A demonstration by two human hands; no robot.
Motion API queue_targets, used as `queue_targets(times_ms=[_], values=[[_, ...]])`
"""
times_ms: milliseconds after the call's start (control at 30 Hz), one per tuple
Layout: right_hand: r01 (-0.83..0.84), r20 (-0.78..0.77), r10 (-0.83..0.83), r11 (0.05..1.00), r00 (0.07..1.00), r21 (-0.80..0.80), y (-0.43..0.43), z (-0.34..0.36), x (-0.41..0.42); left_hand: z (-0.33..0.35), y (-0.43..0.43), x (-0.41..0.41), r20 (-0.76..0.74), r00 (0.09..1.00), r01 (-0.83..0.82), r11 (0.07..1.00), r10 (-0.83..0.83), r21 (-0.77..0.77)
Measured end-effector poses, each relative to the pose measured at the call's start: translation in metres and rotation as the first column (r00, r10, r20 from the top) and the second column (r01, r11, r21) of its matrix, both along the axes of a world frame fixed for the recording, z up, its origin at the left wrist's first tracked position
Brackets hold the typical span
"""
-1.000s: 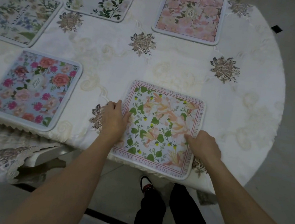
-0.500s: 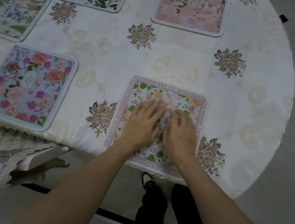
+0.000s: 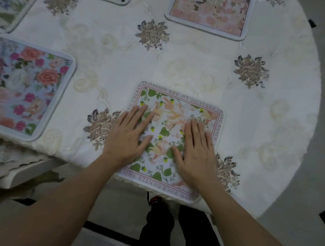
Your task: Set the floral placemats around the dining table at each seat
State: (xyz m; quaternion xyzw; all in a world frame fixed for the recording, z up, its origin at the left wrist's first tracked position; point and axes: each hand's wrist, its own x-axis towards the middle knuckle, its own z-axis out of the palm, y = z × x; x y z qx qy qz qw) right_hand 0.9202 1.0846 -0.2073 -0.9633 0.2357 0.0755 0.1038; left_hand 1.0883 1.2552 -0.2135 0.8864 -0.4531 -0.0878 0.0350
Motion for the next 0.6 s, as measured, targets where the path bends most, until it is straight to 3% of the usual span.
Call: queue_targets(times_ms=[367,600], values=[[0.016,0.017,-0.016,1.0,1.0,0.009,-0.007,-0.003,-0.004,0.005,-0.006,0.002,-0.037,0.996,-0.084,0.995,0.086,0.047],[-0.042,0.004,0.042,0.999,0.999,0.024,-0.02,0.018,0.001,0.031,-0.028,-0.02,-0.113,0.96,-0.248,0.965,0.257,0.087]])
